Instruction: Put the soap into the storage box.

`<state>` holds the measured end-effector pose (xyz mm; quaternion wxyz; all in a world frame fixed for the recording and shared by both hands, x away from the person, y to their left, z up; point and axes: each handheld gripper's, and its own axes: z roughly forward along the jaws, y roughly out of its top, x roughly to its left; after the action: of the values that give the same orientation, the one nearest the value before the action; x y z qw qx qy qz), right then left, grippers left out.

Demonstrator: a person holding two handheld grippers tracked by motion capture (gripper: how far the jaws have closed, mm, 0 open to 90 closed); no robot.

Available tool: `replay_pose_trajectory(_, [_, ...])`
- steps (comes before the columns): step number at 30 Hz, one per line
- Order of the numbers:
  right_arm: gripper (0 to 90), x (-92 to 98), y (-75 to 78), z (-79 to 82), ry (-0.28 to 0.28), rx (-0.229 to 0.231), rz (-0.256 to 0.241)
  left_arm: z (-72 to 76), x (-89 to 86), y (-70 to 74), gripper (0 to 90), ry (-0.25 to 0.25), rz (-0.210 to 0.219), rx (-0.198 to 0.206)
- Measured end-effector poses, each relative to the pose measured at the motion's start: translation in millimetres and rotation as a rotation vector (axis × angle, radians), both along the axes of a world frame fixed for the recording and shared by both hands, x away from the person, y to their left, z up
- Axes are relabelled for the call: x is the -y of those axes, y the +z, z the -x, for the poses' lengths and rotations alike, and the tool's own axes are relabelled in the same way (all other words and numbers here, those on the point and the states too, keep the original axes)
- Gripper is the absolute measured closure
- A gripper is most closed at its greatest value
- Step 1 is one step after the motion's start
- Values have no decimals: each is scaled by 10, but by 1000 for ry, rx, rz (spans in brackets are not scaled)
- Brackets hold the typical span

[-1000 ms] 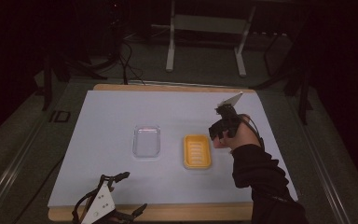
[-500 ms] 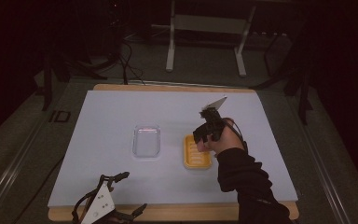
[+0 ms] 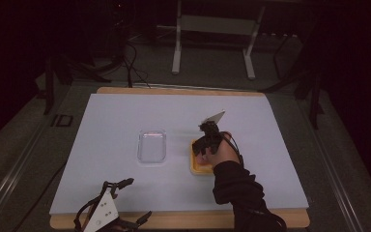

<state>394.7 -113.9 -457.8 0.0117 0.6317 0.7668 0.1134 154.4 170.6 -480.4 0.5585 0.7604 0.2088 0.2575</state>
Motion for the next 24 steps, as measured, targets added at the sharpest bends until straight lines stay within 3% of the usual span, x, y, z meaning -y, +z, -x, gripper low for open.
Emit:
replay_pose_trajectory(12, [373,-34,-216,-13,-29,-9,24,4,1,1,17,-2,1,-1])
replay_pose_trajectory(18, [343,-32,-184,-19,-30,-4,4,4,1,1,17,-3,-1,-1])
replay_pose_trajectory(24, [312,-38,-16,-26,23,43,17,3,3,-1,17,-3,-2,-2])
